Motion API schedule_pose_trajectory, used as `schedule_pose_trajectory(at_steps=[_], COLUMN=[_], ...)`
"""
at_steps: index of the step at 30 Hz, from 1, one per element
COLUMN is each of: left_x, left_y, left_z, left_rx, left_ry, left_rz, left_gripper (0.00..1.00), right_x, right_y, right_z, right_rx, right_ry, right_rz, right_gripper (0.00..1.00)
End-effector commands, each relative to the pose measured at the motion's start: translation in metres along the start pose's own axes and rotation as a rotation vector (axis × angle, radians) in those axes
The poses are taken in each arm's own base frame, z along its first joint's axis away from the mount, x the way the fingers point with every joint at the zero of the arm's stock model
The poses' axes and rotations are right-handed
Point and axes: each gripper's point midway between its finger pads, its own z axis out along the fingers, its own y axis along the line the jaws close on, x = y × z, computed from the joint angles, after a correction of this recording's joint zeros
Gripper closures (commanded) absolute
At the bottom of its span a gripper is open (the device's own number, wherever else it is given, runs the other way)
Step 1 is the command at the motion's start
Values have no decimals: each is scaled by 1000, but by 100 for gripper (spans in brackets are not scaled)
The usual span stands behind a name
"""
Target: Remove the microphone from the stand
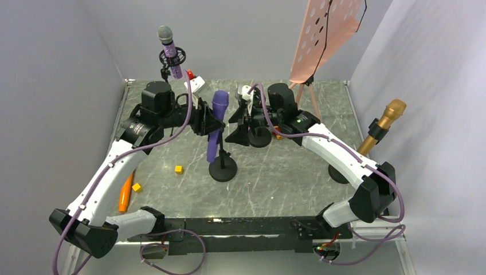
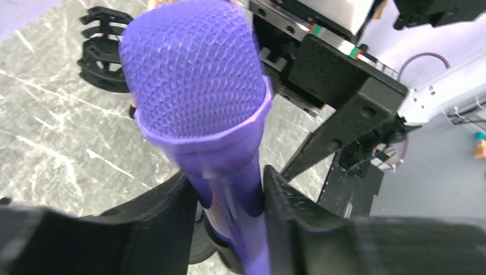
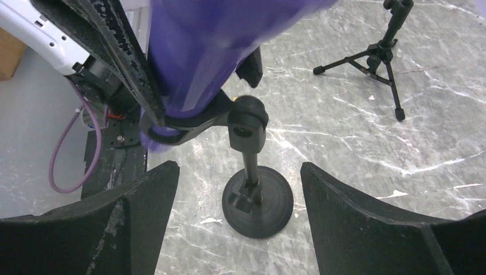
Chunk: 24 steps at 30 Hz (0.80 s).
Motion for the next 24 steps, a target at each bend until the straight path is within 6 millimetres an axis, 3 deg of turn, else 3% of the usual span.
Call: schedule_pose_trajectory(at_steps=[1,6,8,11,15,24], left_x=[-25,-24,-24,-23,-20,-22], left_y=[-20,-43,-57,-59,-48,-37], left_z=[-4,-9,-15,-20,-15,-7], left_rx=[111,309,446,558,588,565], left_ry=[-64,-60,-92,-113,-100,-117], left_rz=[143,264,320,308,299,377], left_gripper=[63,83,85,89,86,66], right_x=[-15,-14,-15,-18,-20,-22], right_y=[2,5,6,11,19,21], right_z=[-10,-12,-12,-12,-8,4], right_rx=[23,15,5,-34,-102,-212], right_ry=[-37,-26,-27,-35,-37,-60], right_rz=[-62,-83,-95,-102,-90,-30], right_gripper=[18,18,17,16,17,34])
